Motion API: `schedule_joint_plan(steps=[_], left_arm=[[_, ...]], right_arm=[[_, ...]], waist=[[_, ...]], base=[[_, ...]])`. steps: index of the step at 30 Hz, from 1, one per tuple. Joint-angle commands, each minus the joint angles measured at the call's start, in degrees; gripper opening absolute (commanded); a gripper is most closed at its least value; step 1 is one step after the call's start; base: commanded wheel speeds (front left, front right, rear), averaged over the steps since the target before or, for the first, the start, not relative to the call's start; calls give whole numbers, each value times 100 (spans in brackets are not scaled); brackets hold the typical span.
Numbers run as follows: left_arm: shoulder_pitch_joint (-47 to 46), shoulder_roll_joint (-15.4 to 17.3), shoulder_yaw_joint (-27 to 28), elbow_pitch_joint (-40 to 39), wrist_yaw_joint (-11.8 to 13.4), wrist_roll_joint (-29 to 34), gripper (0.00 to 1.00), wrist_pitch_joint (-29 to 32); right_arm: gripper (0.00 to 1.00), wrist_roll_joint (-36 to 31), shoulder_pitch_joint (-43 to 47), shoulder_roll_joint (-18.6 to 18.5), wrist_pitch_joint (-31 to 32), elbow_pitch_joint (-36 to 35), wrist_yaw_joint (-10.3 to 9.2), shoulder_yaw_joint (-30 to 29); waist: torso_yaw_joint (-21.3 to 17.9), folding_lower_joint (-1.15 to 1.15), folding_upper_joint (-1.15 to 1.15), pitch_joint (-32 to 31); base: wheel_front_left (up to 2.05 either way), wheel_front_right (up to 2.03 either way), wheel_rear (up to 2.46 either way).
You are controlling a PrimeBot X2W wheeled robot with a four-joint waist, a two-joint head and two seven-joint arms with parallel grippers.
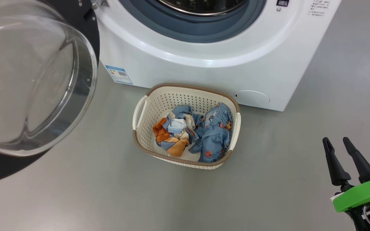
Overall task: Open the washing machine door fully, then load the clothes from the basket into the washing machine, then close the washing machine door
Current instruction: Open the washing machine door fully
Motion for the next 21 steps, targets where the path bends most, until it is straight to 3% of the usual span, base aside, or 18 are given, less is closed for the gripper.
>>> schedule_joint_plan(steps=[1,13,21], left_arm=[[-240,414,280,-82,-11,78,0,-36],[-732,707,1163,504,-203,407,0,-36],[-949,914,1441,868,-400,548,0,-36]], right_arm=[[100,-34,-81,-117,-76,-142,8,118],[100,-53,-257,-218,-76,-172,8,188],[100,-56,-336,-297,-76,-188,8,212]], waist=[[-24,0,0,95],[-141,0,0,351],[-204,0,0,472]], base=[[0,0,0],[0,0,0],[0,0,0]])
